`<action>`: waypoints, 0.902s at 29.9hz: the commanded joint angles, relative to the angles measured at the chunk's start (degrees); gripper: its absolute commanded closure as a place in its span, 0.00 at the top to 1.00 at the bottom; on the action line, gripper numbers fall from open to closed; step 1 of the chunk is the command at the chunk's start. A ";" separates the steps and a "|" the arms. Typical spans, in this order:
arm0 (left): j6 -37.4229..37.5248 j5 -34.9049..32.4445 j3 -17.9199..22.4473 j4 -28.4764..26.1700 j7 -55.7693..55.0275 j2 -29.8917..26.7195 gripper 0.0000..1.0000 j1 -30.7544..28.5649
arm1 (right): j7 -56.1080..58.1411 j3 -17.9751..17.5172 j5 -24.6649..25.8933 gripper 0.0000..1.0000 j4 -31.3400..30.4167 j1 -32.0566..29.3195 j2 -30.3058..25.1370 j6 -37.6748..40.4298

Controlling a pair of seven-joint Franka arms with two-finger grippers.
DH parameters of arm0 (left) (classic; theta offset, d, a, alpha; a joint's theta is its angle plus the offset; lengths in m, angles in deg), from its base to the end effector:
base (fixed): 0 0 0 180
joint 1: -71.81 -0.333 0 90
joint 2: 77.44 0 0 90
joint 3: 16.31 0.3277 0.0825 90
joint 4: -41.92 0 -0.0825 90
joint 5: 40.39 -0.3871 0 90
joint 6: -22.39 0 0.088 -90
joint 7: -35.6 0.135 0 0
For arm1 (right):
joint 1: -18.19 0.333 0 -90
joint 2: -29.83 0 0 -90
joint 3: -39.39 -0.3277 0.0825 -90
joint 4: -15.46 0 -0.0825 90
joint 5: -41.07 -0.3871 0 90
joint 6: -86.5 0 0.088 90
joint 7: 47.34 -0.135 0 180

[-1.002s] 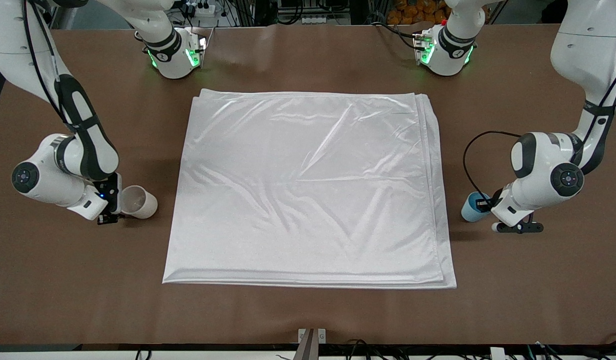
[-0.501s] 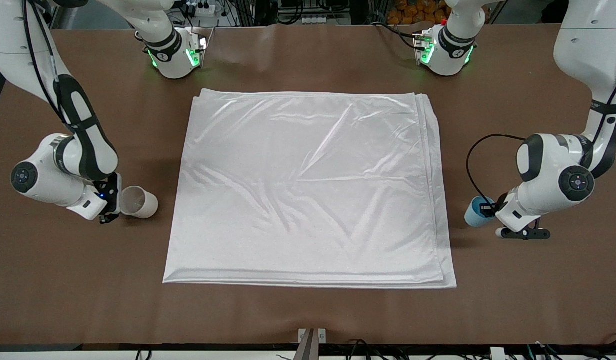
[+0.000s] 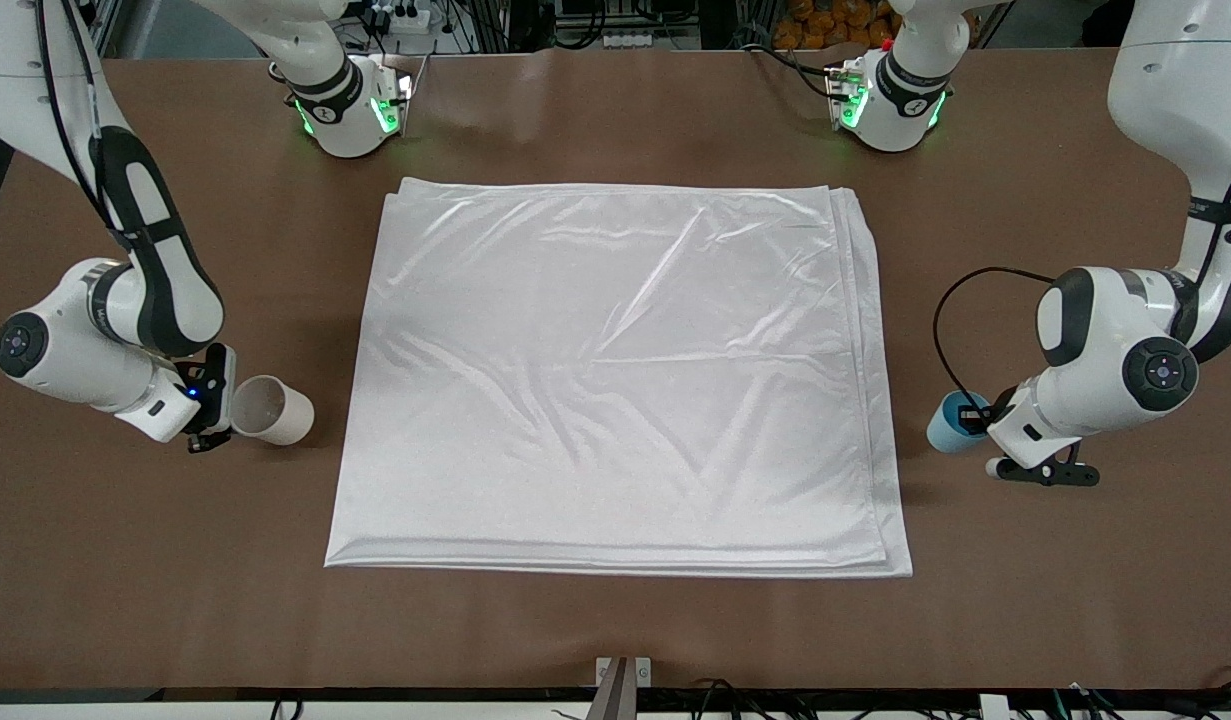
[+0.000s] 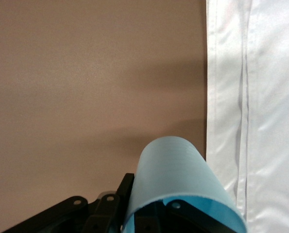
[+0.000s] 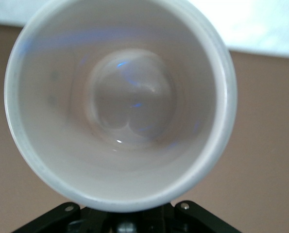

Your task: Place blue cup into white mug on cloth

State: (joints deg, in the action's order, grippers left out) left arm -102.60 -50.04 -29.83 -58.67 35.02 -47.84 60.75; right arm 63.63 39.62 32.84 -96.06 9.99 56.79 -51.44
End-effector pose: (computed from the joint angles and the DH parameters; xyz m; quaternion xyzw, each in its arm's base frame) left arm 0.6594 -0.0074 0.2559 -0.9978 0.0546 0.0361 0.0097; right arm 0.6211 -0.0884 0.2169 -0.6656 -0.7448 -0.0382 0.0277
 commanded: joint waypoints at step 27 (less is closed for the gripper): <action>8.53 -0.89 -2.13 4.87 1.11 -0.60 0.00 -0.10 | -31.33 -0.14 -0.56 0.00 -0.89 22.78 -6.75 2.15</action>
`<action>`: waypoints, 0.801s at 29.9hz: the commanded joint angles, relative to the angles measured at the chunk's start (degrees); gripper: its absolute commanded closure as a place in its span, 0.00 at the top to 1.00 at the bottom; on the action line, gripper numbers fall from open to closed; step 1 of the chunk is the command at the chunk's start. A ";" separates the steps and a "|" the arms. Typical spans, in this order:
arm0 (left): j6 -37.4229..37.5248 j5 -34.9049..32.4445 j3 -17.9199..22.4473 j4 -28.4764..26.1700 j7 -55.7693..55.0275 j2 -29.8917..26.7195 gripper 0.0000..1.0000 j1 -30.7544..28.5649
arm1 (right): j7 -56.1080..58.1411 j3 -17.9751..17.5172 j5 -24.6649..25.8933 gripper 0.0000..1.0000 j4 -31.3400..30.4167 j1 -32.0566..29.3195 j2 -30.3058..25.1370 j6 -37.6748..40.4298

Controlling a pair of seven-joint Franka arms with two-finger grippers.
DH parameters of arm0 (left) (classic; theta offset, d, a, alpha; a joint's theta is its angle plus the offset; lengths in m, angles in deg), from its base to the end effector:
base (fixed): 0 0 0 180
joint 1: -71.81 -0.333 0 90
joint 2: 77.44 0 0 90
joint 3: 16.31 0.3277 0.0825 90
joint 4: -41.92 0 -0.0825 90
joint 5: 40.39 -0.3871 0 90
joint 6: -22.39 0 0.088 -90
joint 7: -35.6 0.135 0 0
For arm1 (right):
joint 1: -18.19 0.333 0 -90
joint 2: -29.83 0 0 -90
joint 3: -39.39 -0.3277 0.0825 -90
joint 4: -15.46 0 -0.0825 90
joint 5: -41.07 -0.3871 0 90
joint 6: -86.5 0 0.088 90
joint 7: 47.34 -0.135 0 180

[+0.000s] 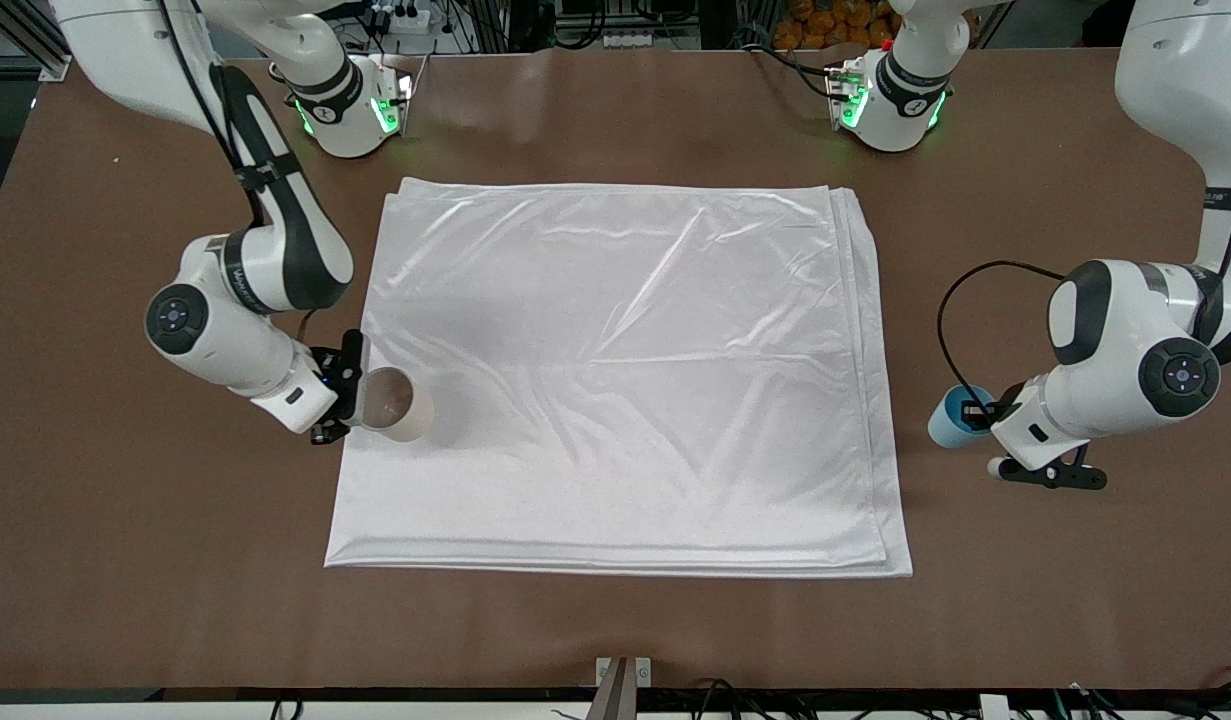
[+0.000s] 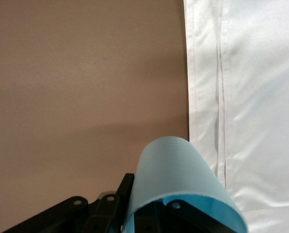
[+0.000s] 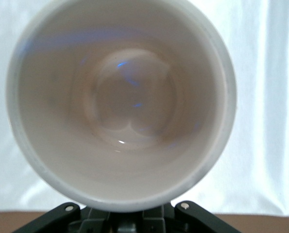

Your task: Place blue cup into white mug on cloth

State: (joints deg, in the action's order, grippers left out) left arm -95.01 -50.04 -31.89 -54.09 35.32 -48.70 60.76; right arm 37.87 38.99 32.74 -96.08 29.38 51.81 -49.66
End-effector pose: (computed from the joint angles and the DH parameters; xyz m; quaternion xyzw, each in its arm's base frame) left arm 0.6660 -0.0231 0.2926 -0.9963 0.0673 0.0530 0.0092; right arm 0.6173 0.1309 0.2687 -0.7005 -0.7114 -0.0500 0.0285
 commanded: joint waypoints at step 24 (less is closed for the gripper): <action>0.95 -0.54 -0.16 0.39 -0.42 -0.35 0.00 0.68 | -31.68 0.49 5.87 0.00 0.53 18.69 -0.19 0.37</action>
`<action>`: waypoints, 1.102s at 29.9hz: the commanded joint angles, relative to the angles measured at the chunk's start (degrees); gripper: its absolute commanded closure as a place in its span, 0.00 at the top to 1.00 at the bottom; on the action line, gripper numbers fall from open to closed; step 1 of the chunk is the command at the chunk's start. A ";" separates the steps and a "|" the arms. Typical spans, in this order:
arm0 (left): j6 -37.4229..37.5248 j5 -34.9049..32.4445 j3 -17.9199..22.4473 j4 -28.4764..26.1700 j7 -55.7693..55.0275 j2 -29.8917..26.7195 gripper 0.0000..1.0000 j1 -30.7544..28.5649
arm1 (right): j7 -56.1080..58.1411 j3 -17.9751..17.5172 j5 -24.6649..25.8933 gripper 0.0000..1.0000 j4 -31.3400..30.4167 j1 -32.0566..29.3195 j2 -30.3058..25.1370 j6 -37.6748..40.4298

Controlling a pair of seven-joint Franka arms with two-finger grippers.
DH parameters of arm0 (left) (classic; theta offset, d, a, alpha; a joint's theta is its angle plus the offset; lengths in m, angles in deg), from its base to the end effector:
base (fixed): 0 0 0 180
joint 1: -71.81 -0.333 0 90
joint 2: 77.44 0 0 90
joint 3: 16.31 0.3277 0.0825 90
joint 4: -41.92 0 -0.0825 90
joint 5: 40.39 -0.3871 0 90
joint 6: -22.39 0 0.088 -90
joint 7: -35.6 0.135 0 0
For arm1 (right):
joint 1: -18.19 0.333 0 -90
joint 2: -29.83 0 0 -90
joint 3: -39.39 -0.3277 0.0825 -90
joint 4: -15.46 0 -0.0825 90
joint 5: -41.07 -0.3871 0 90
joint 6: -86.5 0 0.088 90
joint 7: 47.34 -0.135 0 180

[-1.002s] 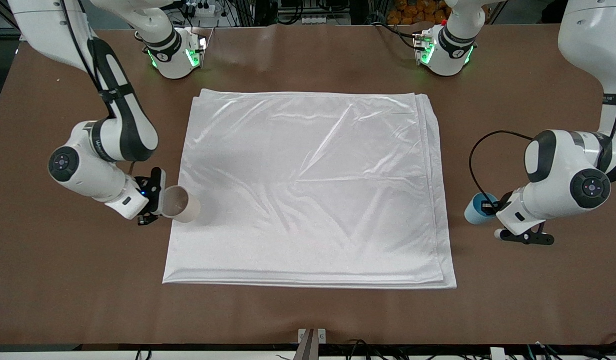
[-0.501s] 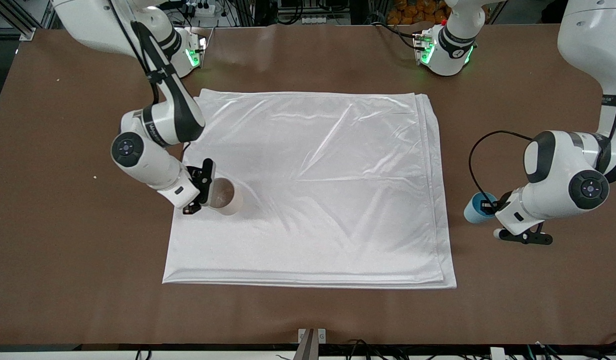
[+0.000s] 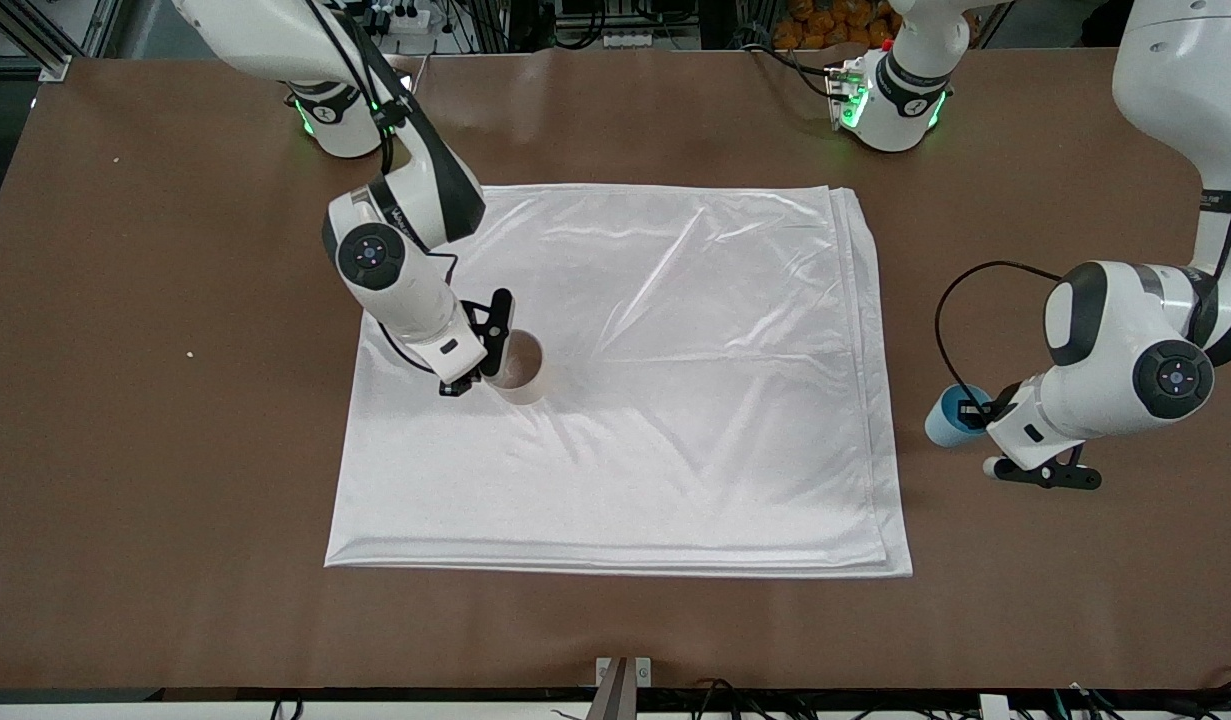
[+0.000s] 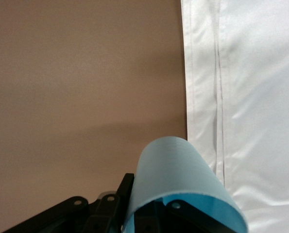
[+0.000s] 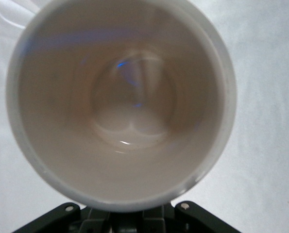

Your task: Place blue cup into white mug on cloth

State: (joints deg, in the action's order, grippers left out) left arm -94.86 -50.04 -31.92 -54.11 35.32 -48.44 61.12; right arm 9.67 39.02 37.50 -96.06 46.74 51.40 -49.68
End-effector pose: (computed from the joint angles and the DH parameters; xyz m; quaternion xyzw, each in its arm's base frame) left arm 0.6651 -0.0276 0.2893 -0.9958 0.0708 0.0566 0.0088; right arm 0.5519 0.3069 0.2732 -0.7462 -0.6647 -0.0318 0.0161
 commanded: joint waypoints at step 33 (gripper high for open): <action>6.95 -1.07 -8.65 4.19 -16.24 -3.69 0.00 4.27 | -13.15 0.55 4.27 0.05 5.87 8.97 10.95 -4.71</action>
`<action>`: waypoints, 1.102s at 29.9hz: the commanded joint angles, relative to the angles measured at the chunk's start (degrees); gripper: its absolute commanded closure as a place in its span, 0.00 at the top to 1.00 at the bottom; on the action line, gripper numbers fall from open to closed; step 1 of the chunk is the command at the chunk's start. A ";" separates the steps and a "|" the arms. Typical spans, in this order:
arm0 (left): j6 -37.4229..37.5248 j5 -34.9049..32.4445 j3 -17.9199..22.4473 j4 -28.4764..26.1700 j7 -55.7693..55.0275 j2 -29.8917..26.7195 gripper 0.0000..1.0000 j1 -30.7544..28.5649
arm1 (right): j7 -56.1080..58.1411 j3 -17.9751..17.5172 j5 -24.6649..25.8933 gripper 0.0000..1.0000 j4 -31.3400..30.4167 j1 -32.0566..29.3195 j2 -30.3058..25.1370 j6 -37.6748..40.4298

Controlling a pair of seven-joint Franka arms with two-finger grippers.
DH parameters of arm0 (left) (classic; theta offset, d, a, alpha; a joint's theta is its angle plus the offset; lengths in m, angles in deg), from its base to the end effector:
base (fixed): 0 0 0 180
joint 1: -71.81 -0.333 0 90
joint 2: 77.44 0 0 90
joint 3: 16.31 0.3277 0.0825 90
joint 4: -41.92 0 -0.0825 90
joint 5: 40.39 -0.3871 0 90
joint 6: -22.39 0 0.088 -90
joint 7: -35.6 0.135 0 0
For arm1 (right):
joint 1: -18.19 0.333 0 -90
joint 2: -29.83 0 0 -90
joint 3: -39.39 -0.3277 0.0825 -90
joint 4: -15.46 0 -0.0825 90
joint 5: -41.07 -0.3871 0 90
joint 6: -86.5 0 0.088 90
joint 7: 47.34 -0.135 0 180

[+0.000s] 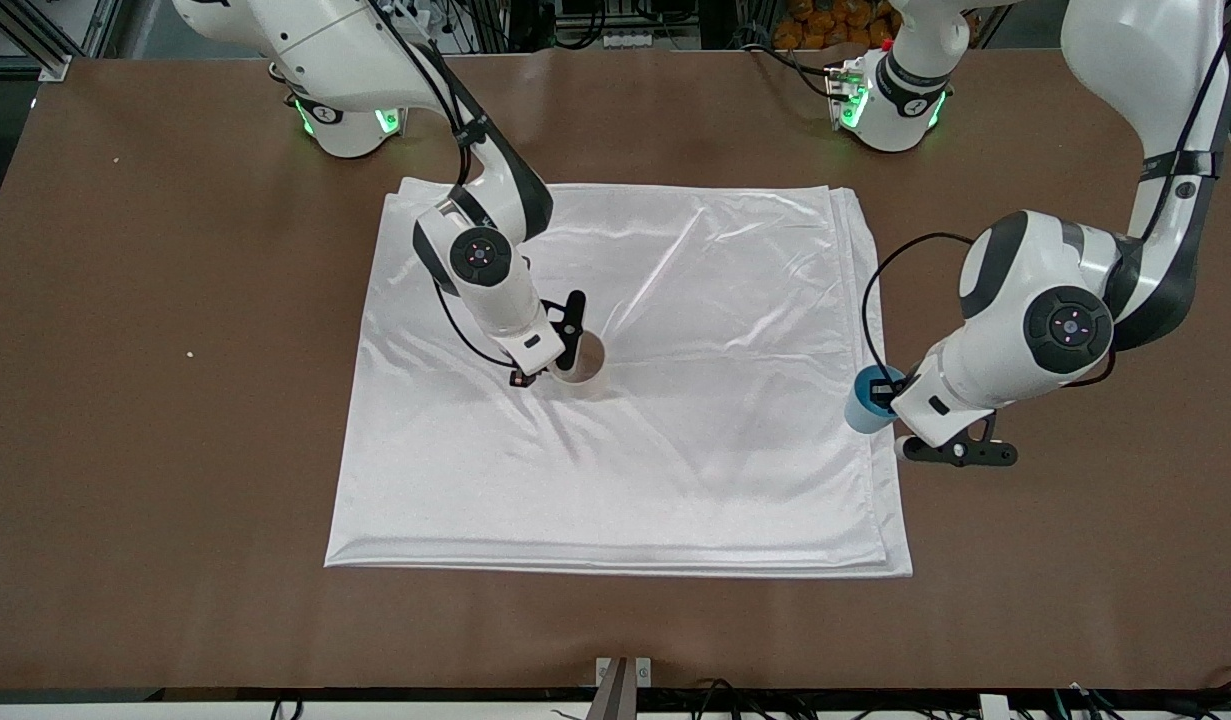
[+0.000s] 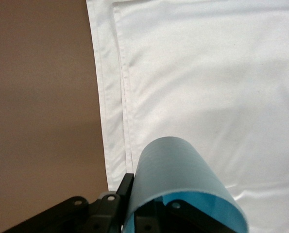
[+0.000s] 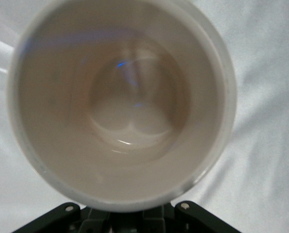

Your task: Place blue cup into white mug on cloth

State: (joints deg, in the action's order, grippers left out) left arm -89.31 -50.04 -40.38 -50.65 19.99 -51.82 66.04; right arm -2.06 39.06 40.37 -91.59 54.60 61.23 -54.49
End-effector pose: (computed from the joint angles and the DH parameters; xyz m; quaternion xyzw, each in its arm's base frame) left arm 0.6477 -0.1664 0.3596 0.9984 -0.0424 -0.0379 0.0013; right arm 0.5237 0.3910 0.2038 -0.7577 -0.6522 -0.0225 0.0038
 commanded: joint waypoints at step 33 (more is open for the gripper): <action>1.48 -0.37 -4.76 0.55 -8.82 -0.40 0.00 -0.56 | -2.22 1.03 1.85 1.00 1.85 -0.37 -1.16 1.50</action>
State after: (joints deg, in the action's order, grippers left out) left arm -88.73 -50.04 -44.82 -50.20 12.16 -51.82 65.71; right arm -3.20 39.65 41.24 -90.61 55.45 62.02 -54.53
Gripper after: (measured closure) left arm 0.934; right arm 0.225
